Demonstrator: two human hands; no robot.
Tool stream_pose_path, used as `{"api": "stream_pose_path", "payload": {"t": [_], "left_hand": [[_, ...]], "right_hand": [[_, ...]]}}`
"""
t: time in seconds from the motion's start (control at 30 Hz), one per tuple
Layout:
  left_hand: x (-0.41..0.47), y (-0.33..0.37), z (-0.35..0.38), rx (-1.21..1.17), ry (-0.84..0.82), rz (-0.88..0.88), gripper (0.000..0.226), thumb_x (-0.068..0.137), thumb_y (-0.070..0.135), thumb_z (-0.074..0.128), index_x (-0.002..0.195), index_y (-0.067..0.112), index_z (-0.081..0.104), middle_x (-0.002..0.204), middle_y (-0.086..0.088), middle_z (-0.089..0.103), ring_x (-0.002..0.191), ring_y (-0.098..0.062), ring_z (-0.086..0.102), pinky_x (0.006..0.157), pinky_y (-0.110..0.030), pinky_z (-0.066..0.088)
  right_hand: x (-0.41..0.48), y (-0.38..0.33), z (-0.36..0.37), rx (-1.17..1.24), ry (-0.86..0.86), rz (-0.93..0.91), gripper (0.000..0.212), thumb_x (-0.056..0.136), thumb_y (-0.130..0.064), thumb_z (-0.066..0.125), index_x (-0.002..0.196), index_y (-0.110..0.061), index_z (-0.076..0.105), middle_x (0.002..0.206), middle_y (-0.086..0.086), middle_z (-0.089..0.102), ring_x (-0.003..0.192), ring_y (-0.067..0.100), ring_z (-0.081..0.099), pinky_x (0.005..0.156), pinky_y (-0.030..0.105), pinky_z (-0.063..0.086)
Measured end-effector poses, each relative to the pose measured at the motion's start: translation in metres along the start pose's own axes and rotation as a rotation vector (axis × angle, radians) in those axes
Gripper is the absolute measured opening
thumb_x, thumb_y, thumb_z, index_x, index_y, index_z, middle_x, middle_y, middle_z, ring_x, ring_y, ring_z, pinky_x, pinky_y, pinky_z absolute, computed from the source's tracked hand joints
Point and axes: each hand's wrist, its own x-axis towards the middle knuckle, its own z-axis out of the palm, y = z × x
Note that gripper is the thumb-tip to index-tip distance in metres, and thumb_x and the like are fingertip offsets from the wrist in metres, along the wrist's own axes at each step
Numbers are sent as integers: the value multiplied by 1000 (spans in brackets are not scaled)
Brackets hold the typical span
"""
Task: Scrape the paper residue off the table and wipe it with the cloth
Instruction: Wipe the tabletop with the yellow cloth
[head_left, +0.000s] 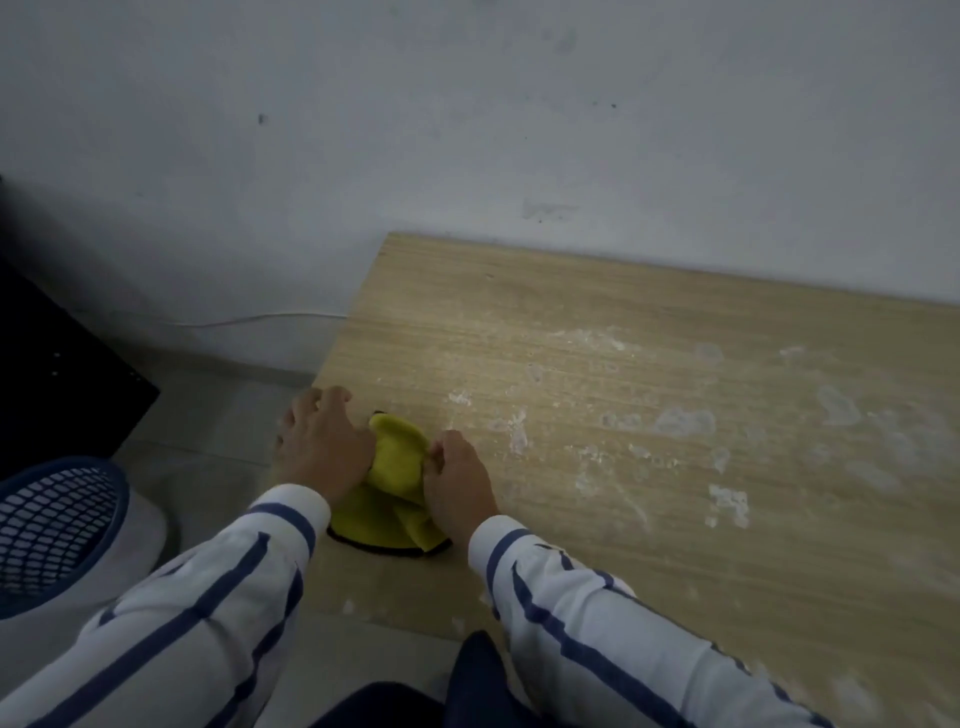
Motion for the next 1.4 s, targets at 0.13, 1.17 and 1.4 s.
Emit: {"api": "stream_pose_path", "payload": {"t": [0.13,1.17,1.4], "left_hand": [[-14,3,21,-74,-7,227,38,92,33,43,128,22,46,141,-4,39,130,-30,34,106,-47,27],[-6,53,116,303,-116,548,86,80,70,7,146,19,27,156,-9,18,145,-29,10,114,-52,10],[-1,23,100,268,-51,398,74,84,59,25,147,20,25,157,-9,14,145,-29,7,116,-50,7]], "right_hand": [[-1,19,5,-293,18,-89,22,93,-19,41,102,-8,58,118,11,51,106,28,47,93,40,41],[-7,76,-60,-481,258,-80,43,86,-19,34,122,-9,56,132,10,51,128,29,40,110,40,26],[-28,93,-42,-749,140,-168,40,92,-32,35,121,-13,55,131,8,56,126,28,48,108,47,31]]}}
